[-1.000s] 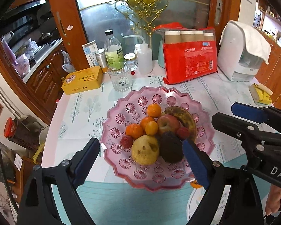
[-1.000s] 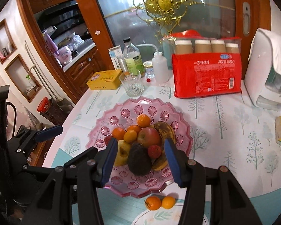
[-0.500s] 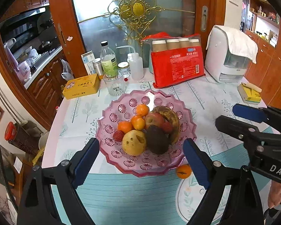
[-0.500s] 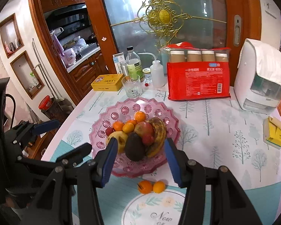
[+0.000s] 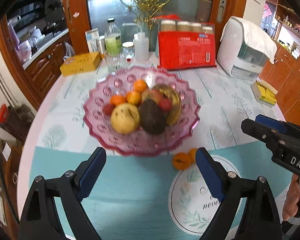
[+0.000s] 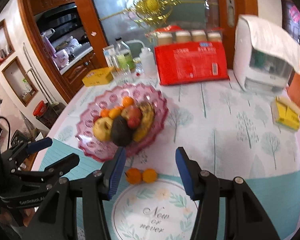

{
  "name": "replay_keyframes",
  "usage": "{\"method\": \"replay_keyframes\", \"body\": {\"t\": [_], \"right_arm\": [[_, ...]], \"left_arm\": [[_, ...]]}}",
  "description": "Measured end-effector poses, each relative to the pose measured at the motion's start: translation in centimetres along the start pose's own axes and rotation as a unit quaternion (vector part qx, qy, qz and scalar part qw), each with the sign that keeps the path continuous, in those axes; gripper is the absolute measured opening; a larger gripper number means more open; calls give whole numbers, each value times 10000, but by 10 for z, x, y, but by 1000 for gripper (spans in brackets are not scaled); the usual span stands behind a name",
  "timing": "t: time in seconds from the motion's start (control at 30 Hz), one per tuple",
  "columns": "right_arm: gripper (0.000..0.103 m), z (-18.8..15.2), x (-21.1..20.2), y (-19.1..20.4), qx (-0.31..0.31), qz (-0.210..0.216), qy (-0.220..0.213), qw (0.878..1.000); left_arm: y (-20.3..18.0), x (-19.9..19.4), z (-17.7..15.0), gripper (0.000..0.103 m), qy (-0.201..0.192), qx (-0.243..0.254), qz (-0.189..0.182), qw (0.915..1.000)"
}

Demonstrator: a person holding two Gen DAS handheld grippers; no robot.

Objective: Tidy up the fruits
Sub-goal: 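Withdraw both grippers toward the last two tangerines beside the plate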

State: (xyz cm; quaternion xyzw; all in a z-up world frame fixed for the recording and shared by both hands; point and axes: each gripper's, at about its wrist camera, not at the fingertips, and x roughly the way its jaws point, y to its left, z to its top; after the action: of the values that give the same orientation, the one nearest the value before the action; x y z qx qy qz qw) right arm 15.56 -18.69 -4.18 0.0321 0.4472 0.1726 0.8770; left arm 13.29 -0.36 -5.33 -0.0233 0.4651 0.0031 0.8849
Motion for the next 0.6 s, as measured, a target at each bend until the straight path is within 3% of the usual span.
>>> {"method": "replay_keyframes", "body": {"t": [0.3,0.5,0.6], "right_arm": [[52,-35,32,-23,403,-35,415,9983],[52,-48,50,-28,526,-30,611,9967],[52,-52,58,-30,539,-54,665,9963]], "left_arm": [[-17,50,-52,90,393,-28,-24,9992],[-21,79,-58,90,313,-185,-204,9991],[-23,93,-57,83,335,-183,-354,9986]]}}
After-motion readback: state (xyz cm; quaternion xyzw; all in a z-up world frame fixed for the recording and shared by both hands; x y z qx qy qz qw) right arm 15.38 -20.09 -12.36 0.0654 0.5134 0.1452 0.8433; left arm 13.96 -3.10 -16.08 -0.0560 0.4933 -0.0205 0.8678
